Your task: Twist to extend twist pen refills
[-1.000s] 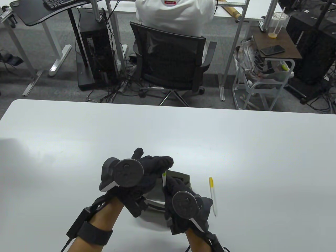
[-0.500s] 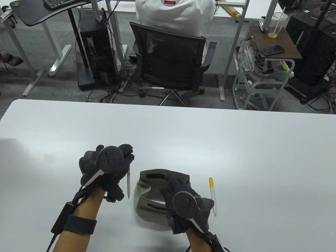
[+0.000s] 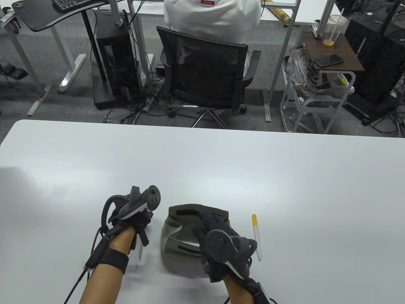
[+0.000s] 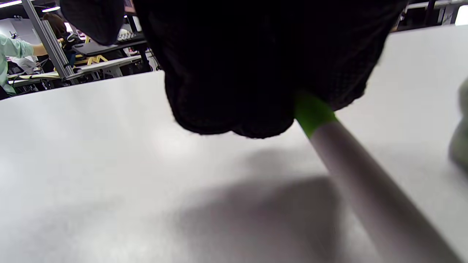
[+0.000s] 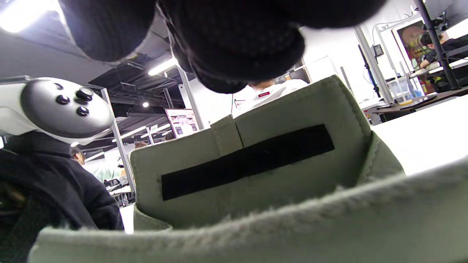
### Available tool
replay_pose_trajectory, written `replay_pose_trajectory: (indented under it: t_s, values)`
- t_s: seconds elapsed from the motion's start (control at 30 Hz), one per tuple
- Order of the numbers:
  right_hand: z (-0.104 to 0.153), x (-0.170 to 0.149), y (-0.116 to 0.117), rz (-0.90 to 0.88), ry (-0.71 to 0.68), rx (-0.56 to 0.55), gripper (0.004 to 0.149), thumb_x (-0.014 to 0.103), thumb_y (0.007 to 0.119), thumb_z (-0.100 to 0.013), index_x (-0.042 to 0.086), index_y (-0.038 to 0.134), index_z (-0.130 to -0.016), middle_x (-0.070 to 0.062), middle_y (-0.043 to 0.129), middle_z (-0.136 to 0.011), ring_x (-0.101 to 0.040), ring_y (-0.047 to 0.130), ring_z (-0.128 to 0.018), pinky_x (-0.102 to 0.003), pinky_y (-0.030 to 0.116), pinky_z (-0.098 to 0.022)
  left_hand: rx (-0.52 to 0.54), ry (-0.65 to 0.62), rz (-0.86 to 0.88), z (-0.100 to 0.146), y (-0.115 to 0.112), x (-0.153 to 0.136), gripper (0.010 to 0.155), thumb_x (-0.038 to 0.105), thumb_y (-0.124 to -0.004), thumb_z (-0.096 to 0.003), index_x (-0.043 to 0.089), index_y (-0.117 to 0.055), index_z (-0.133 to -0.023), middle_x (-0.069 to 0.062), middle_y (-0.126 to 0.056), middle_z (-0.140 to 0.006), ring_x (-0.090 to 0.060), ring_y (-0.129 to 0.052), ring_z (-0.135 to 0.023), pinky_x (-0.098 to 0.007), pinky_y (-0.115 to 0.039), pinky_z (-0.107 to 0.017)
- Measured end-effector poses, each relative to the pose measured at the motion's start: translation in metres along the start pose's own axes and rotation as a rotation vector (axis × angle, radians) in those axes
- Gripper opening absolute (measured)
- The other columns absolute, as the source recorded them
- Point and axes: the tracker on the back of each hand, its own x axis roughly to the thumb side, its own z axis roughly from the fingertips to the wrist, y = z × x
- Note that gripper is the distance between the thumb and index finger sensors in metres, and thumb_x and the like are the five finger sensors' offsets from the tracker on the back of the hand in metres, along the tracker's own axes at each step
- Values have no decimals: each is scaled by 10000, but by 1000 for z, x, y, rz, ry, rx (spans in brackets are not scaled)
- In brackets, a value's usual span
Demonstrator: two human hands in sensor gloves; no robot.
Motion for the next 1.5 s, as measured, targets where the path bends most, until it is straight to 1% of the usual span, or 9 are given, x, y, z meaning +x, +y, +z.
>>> replay_pose_trajectory:
  t_s: [0.1,0.23,0.93,1.03,1.13,1.23,1.33,1.4,1.5]
  values:
    - [0,1,2,14,-3,5,585,467,789,-346,157,829,-841,-77,956,-692,-117,978,-262,-257,844,-165,-37,6,2,-7,-8,5,481,402,-916,-467,111,-924,-850,-60,-1072,-620,-233,-1065,-489,-736,-544,-669]
    - [0,0,2,15,3,3,586,468,789,-345,156,829,-841,-79,956,-692,-118,978,-261,-257,844,-166,-16,2,-19,-11,-12,8,492,414,-925,-452,104,-932,-834,-50,-1078,-601,-224,-1068,-476,-730,-551,-669]
    - [0,-1,2,15,1,3,595,475,795,-339,157,830,-841,-77,956,-691,-117,978,-262,-256,844,-166,29,17,-10,-5,-16,6,561,478,-903,-450,109,-900,-873,-34,-1070,-636,-229,-1072,-527,-732,-548,-668]
    - [-1,0,2,14,0,4,596,475,796,-338,156,830,-841,-79,956,-691,-117,978,-261,-256,843,-166,21,24,41,-2,-14,2,591,482,-888,-459,101,-876,-911,-56,-1067,-683,-250,-1071,-565,-735,-542,-668]
    - [0,0,2,21,-2,4,595,475,797,-338,157,831,-840,-78,956,-691,-117,978,-261,-256,843,-165,32,19,84,6,-4,-3,632,490,-869,-473,92,-834,-962,-94,-1041,-779,-296,-1053,-636,-749,-519,-669]
    - [0,0,2,28,-3,1,595,475,798,-337,157,831,-839,-77,957,-689,-116,978,-261,-255,844,-165,138,10,137,20,15,-9,643,501,-832,-500,84,-808,-988,-112,-1015,-822,-325,-1034,-669,-759,-502,-668]
    - [-1,-1,0,35,1,-11,593,473,799,-337,159,832,-838,-78,957,-689,-117,977,-260,-257,843,-165,301,-7,244,41,39,-12,657,513,-797,-520,85,-774,-1018,-123,-985,-862,-344,-1010,-705,-769,-484,-668]
    - [-2,-3,-2,41,10,-26,591,472,801,-337,158,833,-837,-77,957,-688,-117,977,-261,-257,843,-165,448,-68,373,59,55,-12,659,520,-784,-528,91,-762,-1028,-122,-973,-876,-350,-996,-725,-775,-474,-668]
    - [-2,-4,-3,46,18,-37,588,469,804,-337,160,834,-836,-77,957,-688,-119,976,-261,-258,842,-165,574,-168,471,75,63,-8,662,533,-774,-530,117,-741,-1044,-109,-950,-906,-345,-973,-767,-786,-437,-678]
